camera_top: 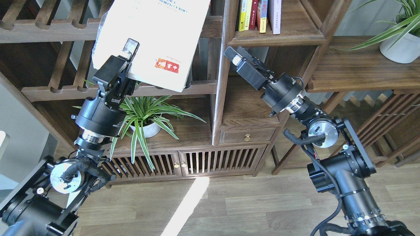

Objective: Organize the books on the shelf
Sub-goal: 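Bring the right gripper to the raised white book's upper edge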

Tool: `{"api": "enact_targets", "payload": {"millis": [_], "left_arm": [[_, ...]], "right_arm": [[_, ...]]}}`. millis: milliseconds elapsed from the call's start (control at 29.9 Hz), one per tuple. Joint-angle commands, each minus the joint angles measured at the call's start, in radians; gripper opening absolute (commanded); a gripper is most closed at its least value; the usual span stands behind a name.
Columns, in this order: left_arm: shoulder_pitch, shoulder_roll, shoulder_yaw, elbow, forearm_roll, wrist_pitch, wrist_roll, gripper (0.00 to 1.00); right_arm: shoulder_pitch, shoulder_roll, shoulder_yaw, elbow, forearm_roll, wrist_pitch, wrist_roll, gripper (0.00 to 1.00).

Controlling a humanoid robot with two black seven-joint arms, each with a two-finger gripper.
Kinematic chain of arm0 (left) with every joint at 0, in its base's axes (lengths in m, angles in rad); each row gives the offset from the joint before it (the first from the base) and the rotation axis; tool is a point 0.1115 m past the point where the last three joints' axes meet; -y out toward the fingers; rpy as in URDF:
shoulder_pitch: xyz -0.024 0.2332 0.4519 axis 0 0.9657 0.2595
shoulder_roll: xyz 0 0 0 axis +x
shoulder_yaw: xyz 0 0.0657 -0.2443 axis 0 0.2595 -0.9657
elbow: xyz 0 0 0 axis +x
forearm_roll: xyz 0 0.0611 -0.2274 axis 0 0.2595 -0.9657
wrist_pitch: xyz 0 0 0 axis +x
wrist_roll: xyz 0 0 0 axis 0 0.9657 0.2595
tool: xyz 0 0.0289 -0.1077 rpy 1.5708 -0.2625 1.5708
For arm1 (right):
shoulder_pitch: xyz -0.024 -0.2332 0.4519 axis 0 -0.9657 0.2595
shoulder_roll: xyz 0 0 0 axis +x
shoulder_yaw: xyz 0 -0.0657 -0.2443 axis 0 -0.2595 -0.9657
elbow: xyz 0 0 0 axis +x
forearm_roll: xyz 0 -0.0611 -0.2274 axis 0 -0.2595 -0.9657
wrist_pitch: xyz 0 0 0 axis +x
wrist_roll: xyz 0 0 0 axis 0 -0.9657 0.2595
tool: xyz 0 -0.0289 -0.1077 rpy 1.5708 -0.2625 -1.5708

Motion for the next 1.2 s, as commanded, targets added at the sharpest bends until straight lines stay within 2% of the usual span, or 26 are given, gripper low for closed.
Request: {"api": "enact_targets", "payload": {"millis": [0, 167, 702, 1170], "left_arm": [[0.022, 0.004, -0.001, -0.011, 0.0, 0.0, 0.028, 0.02], [0.027, 0.004, -0.001, -0.018, 0.0, 0.0, 0.048, 0.02], [0.016, -0.007, -0.003, -0.046, 0.008, 0.0, 0.053, 0.01], [0.018, -0.014, -0.001, -0.048, 0.014, 0.0, 0.063, 0.01]], "right_arm": [[0.005, 0.006, -0.002, 0.005, 0.0, 0.0, 0.0, 0.94], [0.02, 0.006, -0.003, 0.008, 0.0, 0.0, 0.0, 0.94], [0.021, 0.006, -0.048, 0.008, 0.0, 0.0, 0.002, 0.94], [0.156, 0.006, -0.109, 0.008, 0.0, -0.019, 0.012, 0.94]]}}
